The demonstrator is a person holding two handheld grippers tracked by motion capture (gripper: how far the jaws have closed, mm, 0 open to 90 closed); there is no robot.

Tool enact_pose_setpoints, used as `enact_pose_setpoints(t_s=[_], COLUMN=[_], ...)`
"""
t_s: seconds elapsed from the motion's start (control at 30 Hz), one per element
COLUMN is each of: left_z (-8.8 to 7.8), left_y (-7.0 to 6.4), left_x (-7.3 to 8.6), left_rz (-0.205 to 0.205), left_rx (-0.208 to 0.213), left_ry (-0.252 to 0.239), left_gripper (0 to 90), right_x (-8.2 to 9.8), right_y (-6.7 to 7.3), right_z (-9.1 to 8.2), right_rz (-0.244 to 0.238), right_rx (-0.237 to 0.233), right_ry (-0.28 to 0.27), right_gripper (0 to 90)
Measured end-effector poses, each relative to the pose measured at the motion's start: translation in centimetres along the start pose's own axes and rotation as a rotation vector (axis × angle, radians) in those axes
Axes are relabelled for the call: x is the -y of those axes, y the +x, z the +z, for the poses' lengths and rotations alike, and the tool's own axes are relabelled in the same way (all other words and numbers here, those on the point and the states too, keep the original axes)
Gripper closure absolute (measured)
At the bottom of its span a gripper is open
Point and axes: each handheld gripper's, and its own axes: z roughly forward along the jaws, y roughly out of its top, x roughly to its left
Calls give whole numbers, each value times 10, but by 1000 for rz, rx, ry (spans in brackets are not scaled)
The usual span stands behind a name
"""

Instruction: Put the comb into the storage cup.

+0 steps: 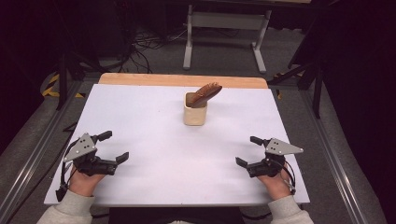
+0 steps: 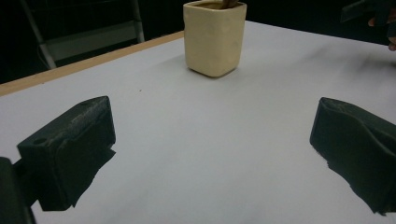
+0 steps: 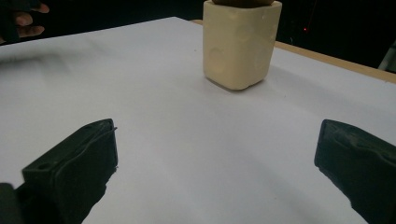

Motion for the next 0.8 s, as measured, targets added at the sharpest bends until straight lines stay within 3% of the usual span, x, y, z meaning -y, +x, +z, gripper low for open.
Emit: enact_pose_setpoints(t_s=[0.2, 0.37, 0.6, 0.8], left_z=[3, 5, 7, 5], left_y=[-1, 0, 0, 5], left_x=[5, 11, 21, 24], left_rz=[6, -11, -11, -42], left_rx=[9, 14, -9, -35], left_ry=[17, 17, 18, -3], left_gripper=[11, 9, 6, 5], right_x=[14, 21, 22, 21], right_y=[4, 8, 11, 10], right_z=[4, 5, 5, 2], right_rz=[2, 9, 7, 27], right_rx=[-8, -6, 12, 18], right_ry=[22, 13, 5, -9], right_gripper=[2, 2, 2, 3])
